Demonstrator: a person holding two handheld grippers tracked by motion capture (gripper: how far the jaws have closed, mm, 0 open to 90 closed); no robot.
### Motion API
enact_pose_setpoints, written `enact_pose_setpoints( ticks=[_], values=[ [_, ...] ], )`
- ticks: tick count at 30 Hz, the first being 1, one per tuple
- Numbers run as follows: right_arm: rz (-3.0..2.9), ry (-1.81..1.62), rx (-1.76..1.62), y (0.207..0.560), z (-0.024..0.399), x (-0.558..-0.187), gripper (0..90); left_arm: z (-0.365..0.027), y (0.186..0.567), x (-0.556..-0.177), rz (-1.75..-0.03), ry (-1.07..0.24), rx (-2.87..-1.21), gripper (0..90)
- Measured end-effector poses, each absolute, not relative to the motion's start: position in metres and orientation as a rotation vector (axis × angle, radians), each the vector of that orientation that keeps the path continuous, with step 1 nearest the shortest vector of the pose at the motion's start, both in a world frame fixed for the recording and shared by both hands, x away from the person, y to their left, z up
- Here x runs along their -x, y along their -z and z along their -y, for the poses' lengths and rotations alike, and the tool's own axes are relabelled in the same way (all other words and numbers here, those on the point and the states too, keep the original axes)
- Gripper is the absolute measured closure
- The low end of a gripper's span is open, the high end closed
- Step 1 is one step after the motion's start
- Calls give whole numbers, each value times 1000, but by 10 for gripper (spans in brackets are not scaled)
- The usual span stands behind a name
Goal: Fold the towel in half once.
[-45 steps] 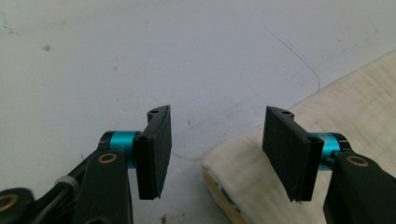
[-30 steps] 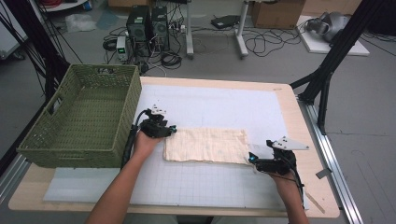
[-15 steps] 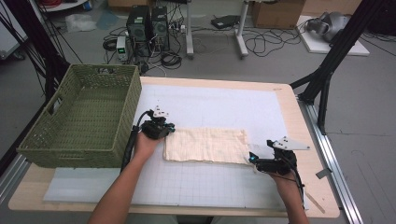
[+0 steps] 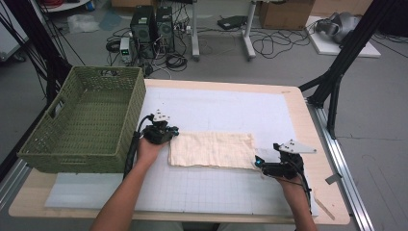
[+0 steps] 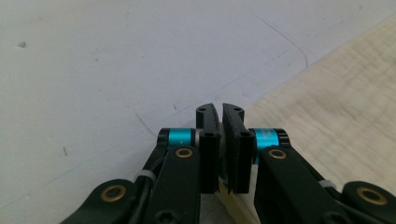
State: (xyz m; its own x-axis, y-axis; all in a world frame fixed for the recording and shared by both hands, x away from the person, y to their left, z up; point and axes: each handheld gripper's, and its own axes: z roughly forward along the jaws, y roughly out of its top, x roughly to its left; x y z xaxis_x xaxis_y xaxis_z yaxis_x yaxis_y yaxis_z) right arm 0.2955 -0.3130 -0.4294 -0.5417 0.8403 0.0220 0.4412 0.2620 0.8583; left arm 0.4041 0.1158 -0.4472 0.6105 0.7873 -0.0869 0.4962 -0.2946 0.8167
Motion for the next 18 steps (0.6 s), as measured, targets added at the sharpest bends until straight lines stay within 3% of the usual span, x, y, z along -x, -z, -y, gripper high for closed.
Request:
enact_pose_setpoints(
  ticks=[11,14,18],
  values=[
    [-2075,-1203,-1211,422,312,-328,115,-119,442,-402,-1009,-416,-1935,848],
    [-2101,-1196,-1228,425,311,-339,210,-119,442,-401,-1015,-416,-1921,848],
    [-2137,-1194,-1235,426,310,-355,415,-119,443,-400,-1015,-418,-1924,848]
  ],
)
